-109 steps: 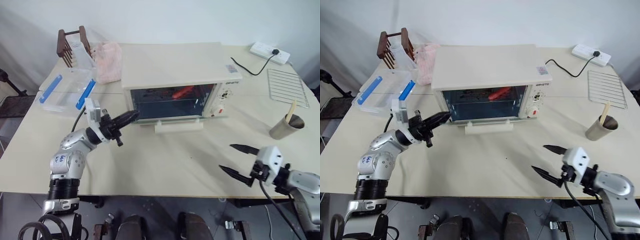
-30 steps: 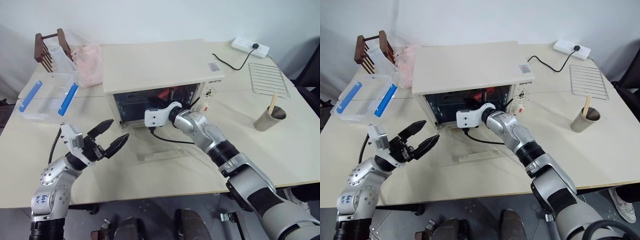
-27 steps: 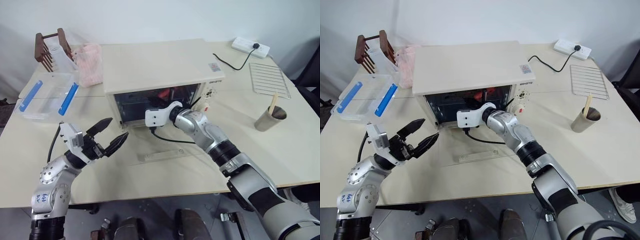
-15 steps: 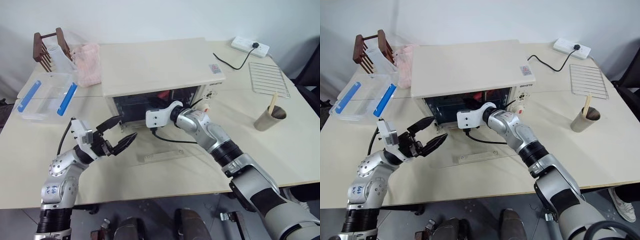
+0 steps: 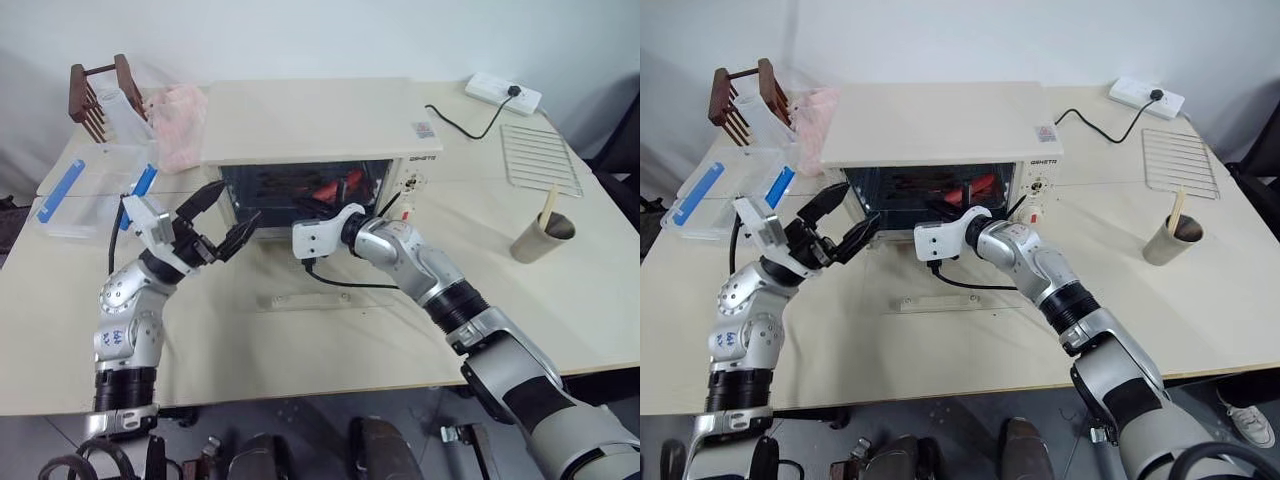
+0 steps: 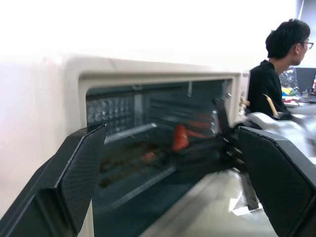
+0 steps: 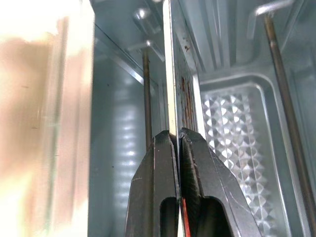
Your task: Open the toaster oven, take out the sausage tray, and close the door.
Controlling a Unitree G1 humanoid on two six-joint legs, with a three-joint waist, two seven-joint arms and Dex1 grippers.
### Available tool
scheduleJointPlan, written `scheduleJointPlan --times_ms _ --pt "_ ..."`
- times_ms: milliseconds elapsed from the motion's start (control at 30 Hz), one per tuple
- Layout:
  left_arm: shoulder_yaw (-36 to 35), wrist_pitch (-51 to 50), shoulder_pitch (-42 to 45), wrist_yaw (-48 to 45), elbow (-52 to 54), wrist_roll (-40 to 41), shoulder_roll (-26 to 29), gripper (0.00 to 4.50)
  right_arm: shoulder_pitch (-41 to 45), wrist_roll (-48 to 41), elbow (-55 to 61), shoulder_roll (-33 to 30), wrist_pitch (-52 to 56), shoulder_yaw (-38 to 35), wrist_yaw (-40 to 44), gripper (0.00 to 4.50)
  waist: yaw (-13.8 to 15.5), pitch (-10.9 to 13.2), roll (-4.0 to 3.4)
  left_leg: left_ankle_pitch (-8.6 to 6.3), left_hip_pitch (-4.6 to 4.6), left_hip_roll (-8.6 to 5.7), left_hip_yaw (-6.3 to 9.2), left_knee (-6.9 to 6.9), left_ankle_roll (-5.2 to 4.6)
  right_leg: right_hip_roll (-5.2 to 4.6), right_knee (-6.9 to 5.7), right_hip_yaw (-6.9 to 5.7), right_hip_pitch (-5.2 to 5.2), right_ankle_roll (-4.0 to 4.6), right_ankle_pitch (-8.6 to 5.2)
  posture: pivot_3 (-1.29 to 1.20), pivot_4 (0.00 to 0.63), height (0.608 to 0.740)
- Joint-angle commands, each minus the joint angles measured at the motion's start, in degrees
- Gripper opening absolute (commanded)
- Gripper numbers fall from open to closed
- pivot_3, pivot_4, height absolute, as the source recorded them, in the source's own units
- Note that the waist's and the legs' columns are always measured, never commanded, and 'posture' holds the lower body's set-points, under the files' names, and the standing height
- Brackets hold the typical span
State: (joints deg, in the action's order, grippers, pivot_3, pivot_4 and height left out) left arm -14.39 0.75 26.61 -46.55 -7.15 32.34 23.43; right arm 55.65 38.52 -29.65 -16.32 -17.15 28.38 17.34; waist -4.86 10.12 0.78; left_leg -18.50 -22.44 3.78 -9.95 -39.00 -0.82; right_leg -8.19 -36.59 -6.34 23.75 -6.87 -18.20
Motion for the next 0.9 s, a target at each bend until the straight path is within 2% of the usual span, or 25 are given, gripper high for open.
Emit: scheduleJointPlan --times_ms 33,367,500,900 --pt "-0.1 1.0 1.4 -0.5 -0.3 -0.2 -0.2 4.50 0.3 -3.0 6.7 -0.5 -3.0 -2.3 0.2 0.02 -0.1 0.0 0.00 0.00 0.00 0.00 0.00 0.01 0.00 0.00 0.00 0.00 0.00 0.00 0.00 0.00 0.150 0.740" --pt "0.2 -0.5 -0.5 -1.1 1.1 0.2 -0.1 4.50 -9.0 -6.6 20.3 -5.6 -1.3 -3.7 7.8 0.02 0.2 0.0 0.00 0.00 0.00 0.00 0.05 -0.01 0.00 0.00 0.01 -0.03 -0.03 -0.01 0.00 0.00 0.150 0.740" --pt "0.5 -2.3 -2.3 -1.5 2.2 0.6 0.4 4.50 -17.1 -9.4 29.8 -8.5 -0.6 -5.1 11.4 0.02 1.1 0.0 0.01 -0.01 0.02 -0.01 0.12 0.01 0.00 0.00 0.02 -0.08 -0.06 -0.01 0.01 0.00 0.150 0.740" --pt "0.1 -5.2 -3.7 -1.6 3.8 0.7 1.2 4.50 -28.8 -8.8 43.2 -11.8 4.1 -7.6 14.0 0.02 3.0 0.0 0.04 -0.02 0.02 -0.03 0.08 -0.11 -0.01 -0.01 0.13 -0.08 -0.14 -0.01 0.01 0.00 0.150 0.740"
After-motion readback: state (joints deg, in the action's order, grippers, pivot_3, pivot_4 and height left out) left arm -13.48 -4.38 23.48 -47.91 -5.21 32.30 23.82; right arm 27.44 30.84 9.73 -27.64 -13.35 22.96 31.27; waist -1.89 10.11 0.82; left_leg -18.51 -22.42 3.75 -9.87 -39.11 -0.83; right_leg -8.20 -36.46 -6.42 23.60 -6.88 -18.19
